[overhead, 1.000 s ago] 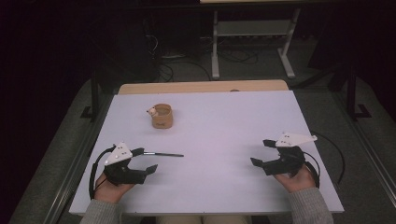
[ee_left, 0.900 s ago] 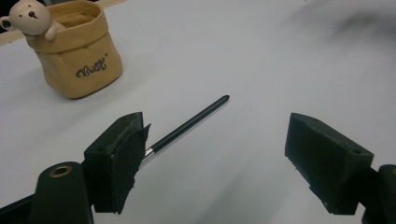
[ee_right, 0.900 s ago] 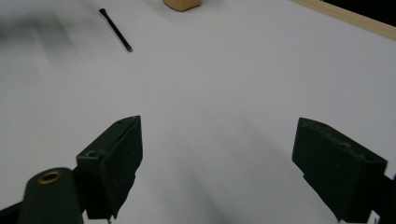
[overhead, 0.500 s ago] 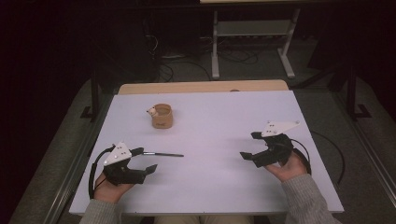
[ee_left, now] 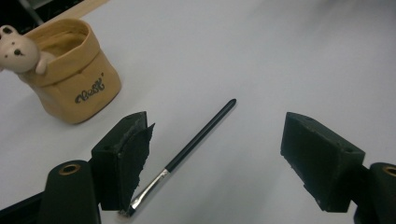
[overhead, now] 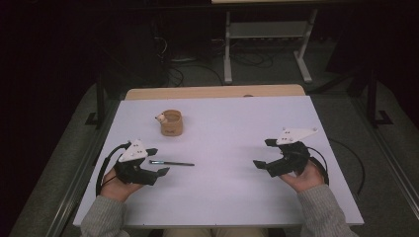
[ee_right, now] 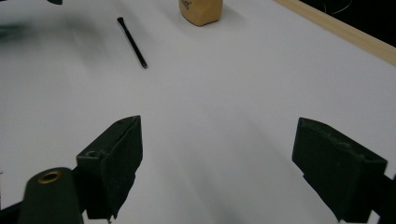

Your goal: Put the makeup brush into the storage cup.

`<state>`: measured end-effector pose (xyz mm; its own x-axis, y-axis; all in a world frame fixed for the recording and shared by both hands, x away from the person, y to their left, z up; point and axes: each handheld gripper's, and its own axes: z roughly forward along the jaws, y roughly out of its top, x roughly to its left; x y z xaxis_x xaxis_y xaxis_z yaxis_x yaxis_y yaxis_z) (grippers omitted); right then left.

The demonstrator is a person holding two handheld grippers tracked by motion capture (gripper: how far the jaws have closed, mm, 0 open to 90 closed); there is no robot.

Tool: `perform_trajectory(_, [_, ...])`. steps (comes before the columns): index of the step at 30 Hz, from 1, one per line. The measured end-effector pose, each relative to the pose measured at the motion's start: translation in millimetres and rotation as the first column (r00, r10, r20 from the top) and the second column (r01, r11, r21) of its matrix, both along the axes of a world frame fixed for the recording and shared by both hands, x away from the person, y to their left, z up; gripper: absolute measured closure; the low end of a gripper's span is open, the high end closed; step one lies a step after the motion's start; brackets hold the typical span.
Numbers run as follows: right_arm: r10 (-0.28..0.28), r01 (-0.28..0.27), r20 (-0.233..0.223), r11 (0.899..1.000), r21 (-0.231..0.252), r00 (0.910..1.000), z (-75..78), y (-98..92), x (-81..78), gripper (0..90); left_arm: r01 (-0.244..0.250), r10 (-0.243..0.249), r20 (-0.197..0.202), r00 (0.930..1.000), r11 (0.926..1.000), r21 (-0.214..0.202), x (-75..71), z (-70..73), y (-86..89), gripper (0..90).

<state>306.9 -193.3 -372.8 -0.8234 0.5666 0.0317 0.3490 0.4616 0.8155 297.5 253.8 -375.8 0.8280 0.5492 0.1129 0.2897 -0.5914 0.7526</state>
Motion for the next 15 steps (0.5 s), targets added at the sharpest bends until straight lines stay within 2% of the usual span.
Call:
perform_trajectory(3, [0.004, -0.004, 0.005, 1.000, -0.003, 1.0000, -1.0, -0.3, 0.3, 15.2, 0.024, -0.023, -0.011, 0.9997, 0.9994, 0.025, 5.6, 2.6, -5.3, 25.1])
perform_trajectory(4, [0.004, -0.004, 0.003, 1.000, 0.001, 1.0000, -1.9, -0.1, 0.0, 15.2, 0.053, -0.051, -0.028, 0.9983, 0.9963, 0.067, 11.8, 4.0, -10.3, 25.4])
perform_trajectory(5, [0.002, -0.002, 0.004, 1.000, 0.003, 1.0000, -2.1, -0.2, -0.3, 15.2, 0.070, -0.067, -0.035, 0.9971, 0.9942, 0.082, 15.1, 4.4, -12.2, 25.4])
perform_trajectory(6, [0.003, -0.003, 0.005, 1.000, 0.005, 1.0000, -2.3, -0.5, -0.5, 15.1, 0.084, -0.079, -0.052, 0.9955, 0.9924, 0.090, 17.8, 4.4, -14.0, 25.7])
perform_trajectory(7, [0.003, -0.003, 0.005, 1.000, 0.005, 1.0000, -2.3, -0.5, -0.5, 15.1, 0.084, -0.079, -0.052, 0.9955, 0.9924, 0.090, 17.8, 4.4, -14.0, 26.1])
perform_trajectory(8, [0.003, -0.003, 0.008, 1.000, 0.007, 1.0000, -2.6, -1.8, -1.4, 15.2, 0.110, -0.103, -0.068, 0.9924, 0.9872, 0.115, 23.0, 4.6, -17.2, 26.2])
perform_trajectory(9, [0.003, -0.003, 0.008, 1.000, 0.007, 1.0000, -2.6, -1.8, -1.4, 15.2, 0.110, -0.103, -0.068, 0.9924, 0.9872, 0.115, 23.0, 4.6, -17.2, 26.9])
perform_trajectory(11, [0.002, -0.003, 0.011, 1.000, 0.020, 0.9999, -3.3, -4.5, -3.0, 15.1, 0.145, -0.132, -0.092, 0.9870, 0.9766, 0.158, 31.5, 4.5, -20.9, 28.4])
perform_trajectory(13, [-0.003, 0.003, 0.009, 1.000, 0.029, 1.0000, -4.2, -6.2, -4.6, 15.2, 0.173, -0.156, -0.106, 0.9821, 0.9687, 0.178, 37.6, 4.4, -22.8, 30.7])
perform_trajectory(15, [-0.005, 0.005, 0.007, 0.999, 0.035, 1.0000, -5.8, -7.5, -6.0, 15.2, 0.176, -0.157, -0.116, 0.9809, 0.9672, 0.183, 40.3, 3.6, -24.1, 32.8])
